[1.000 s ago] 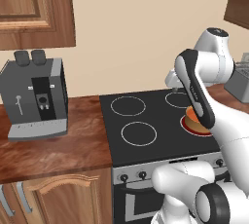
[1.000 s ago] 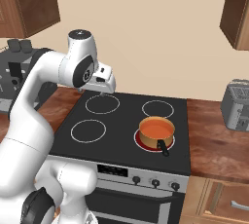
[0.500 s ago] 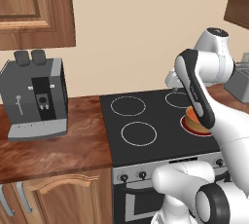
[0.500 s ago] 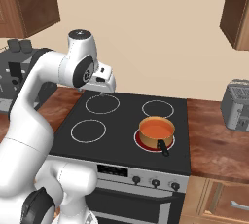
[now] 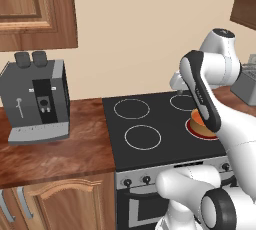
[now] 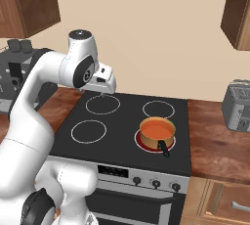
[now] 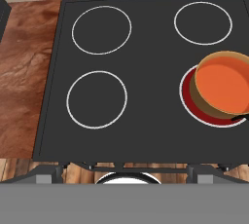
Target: Wait until the marinara sauce is simmered to a deep red color and then turn off the stove.
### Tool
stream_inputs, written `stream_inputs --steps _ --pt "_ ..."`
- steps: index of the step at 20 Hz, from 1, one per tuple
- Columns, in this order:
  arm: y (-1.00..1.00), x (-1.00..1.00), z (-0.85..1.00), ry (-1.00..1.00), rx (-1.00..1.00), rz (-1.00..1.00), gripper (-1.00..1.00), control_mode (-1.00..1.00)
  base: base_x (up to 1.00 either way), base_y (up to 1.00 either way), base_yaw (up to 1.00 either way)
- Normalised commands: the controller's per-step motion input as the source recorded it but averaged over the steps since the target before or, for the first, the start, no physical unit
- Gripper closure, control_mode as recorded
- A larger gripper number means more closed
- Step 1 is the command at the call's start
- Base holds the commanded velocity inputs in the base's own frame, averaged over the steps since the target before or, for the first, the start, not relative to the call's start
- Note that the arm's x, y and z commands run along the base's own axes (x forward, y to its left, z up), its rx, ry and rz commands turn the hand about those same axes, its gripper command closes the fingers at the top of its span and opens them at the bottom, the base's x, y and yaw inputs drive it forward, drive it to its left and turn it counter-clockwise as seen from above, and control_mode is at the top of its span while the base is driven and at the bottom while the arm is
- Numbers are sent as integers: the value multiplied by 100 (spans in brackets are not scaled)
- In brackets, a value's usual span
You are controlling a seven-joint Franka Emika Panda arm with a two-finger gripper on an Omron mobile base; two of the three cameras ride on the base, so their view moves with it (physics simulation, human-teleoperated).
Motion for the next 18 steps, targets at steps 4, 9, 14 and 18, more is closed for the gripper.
stream_inputs --steps 4,9,14,18 --pt "0 0 0 0 0 0 -100 -100 0 0 0" --pt "0 0 0 0 0 0 -100 -100 0 0 0" --pt "0 0 0 0 0 0 -100 -100 0 0 0" --pt "0 0 0 0 0 0 -100 -100 0 0 0"
